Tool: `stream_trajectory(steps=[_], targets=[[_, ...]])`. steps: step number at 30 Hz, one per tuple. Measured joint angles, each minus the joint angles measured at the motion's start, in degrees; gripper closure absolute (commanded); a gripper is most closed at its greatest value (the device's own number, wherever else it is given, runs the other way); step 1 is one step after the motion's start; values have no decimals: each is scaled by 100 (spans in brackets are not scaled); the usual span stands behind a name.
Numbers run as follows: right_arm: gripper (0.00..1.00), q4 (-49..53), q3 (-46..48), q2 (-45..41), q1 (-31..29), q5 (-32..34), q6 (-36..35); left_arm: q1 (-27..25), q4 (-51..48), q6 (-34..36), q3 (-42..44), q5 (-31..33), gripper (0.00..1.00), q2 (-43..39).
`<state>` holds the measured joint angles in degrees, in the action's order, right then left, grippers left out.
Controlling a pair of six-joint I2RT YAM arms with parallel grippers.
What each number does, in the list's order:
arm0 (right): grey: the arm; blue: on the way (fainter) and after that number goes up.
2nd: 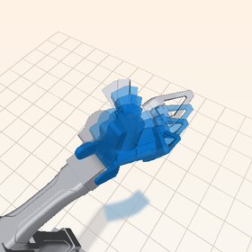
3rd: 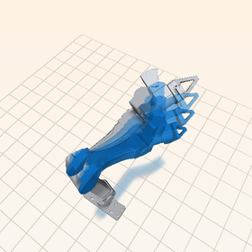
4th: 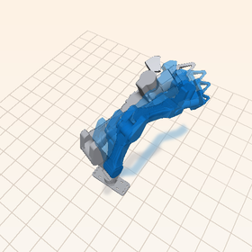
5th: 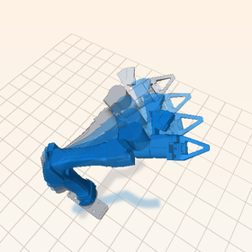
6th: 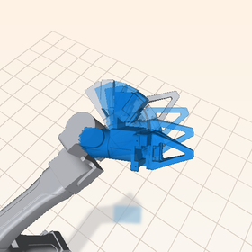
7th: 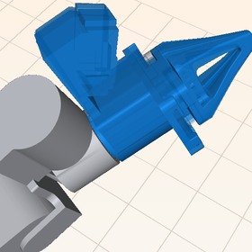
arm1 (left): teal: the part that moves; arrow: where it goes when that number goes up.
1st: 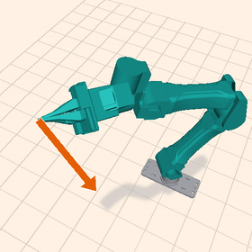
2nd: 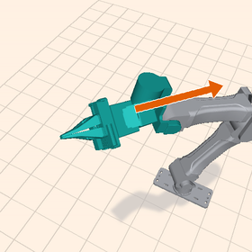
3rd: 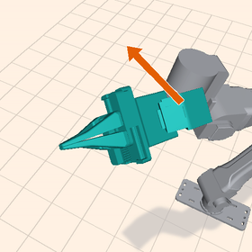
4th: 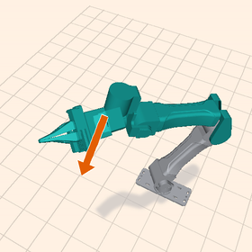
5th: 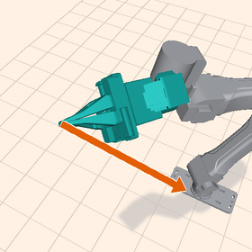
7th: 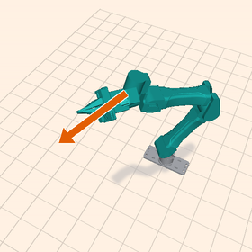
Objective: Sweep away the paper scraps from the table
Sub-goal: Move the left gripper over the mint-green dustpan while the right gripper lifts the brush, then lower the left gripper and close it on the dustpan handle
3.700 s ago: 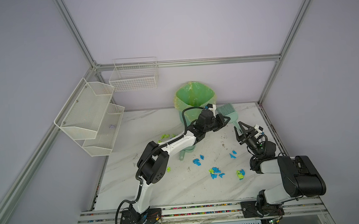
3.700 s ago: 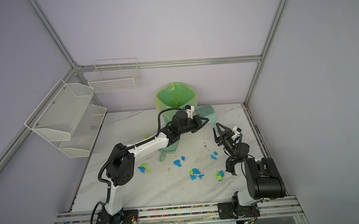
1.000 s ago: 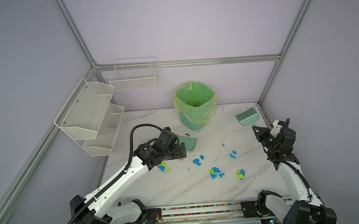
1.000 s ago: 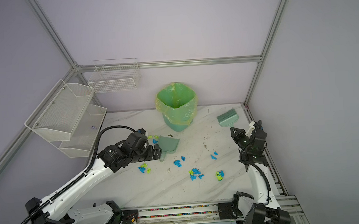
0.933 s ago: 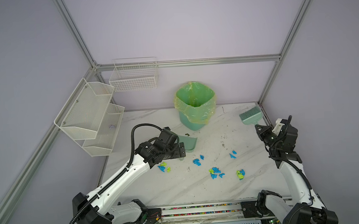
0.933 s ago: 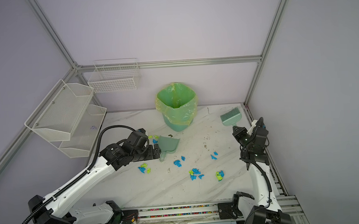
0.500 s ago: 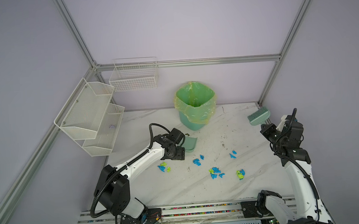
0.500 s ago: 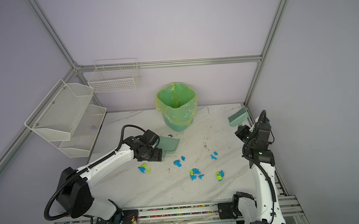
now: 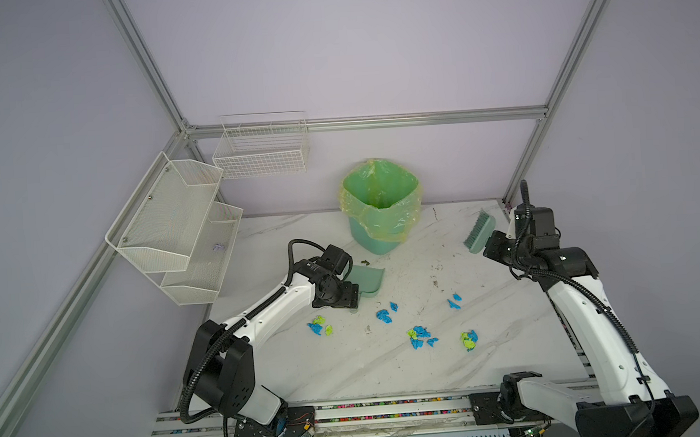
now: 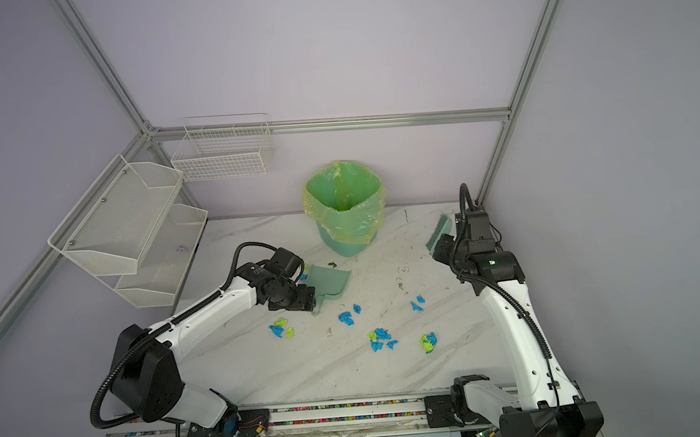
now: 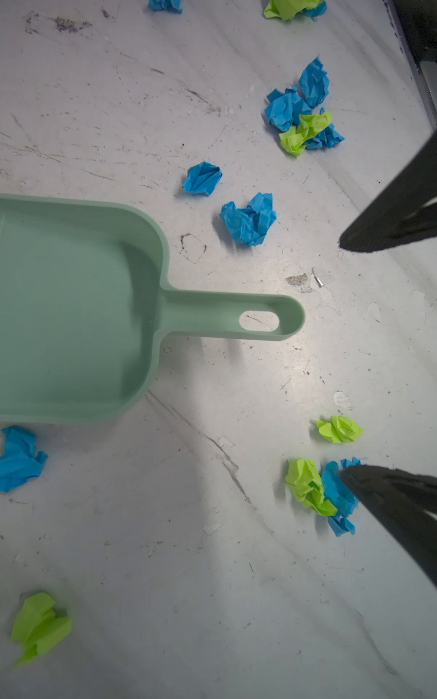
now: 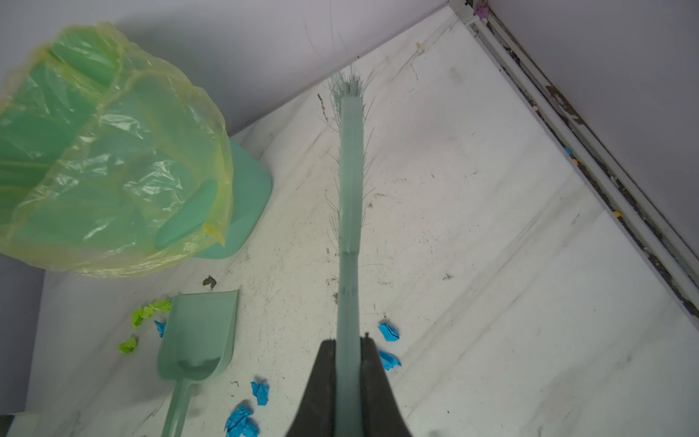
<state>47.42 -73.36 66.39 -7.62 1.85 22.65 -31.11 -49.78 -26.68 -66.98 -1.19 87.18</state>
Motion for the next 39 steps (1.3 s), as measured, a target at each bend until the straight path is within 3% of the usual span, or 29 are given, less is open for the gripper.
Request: stream_trajectory(steps=[5,8,15,23,39], targets=[[100,754,-205,420,-492,452,-48,96,4,127,15,-63,14,-9],[100,1021,-205,398,-647,540,-48,116,48,129,15,-61,20,-9],[100,1169,-98,-155,-686,459,-138,109,221,-76,15,-26,34,140],[100,1187,-114,-212,-686,210,-289,66,280,-225,13,107,43,461],[100,1178,-219,-321,-686,-17,-304,-273,280,-120,-4,608,49,949]])
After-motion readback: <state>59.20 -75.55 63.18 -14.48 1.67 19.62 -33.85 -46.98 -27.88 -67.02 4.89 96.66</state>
